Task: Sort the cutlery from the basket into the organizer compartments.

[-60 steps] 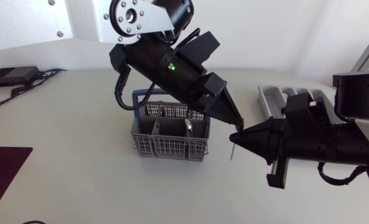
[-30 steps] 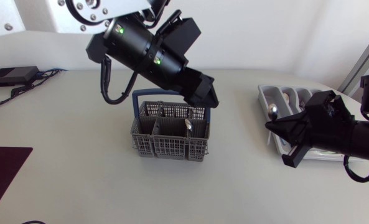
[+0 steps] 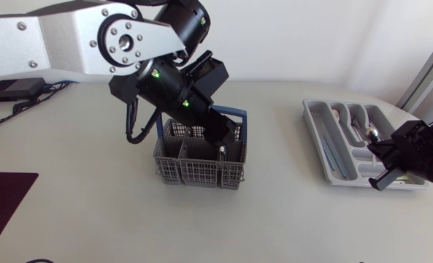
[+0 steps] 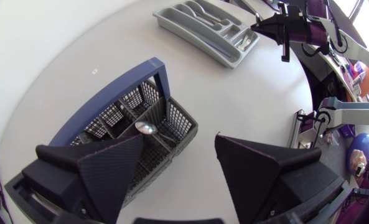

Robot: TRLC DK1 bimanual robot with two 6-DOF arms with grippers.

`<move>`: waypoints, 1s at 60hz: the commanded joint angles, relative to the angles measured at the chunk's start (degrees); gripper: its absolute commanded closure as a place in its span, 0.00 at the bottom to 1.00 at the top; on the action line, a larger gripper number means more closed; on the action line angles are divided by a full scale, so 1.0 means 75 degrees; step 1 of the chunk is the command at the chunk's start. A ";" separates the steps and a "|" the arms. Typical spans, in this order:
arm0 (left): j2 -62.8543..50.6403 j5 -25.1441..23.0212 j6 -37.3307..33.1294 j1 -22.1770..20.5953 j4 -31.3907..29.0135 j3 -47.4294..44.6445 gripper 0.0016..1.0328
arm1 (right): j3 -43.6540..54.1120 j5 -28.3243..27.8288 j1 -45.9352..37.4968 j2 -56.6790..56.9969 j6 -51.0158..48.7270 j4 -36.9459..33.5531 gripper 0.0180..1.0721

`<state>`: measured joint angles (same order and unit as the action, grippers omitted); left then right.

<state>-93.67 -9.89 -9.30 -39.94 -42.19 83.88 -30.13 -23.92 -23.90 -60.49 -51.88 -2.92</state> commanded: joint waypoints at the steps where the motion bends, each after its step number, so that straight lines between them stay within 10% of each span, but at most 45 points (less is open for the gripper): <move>1: 0.0009 0.0088 -0.0155 -0.0053 0.0095 -0.0238 0.23 | 0.0209 -0.0068 -0.0552 -0.0536 -0.0560 0.0412 0.94; 36: 0.0032 0.0920 -0.0108 -0.0194 0.0388 -0.0730 0.23 | -0.0213 0.0178 -0.2145 -0.4169 -0.1462 0.3553 0.93; 60: 0.0067 0.1096 -0.0061 -0.0229 0.0399 -0.0824 0.23 | -0.0061 0.0401 -0.2134 -0.4486 -0.1614 0.3635 0.81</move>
<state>-93.67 -2.42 -9.28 -41.32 -39.40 79.42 -31.14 -21.15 -39.81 -93.45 -62.22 24.23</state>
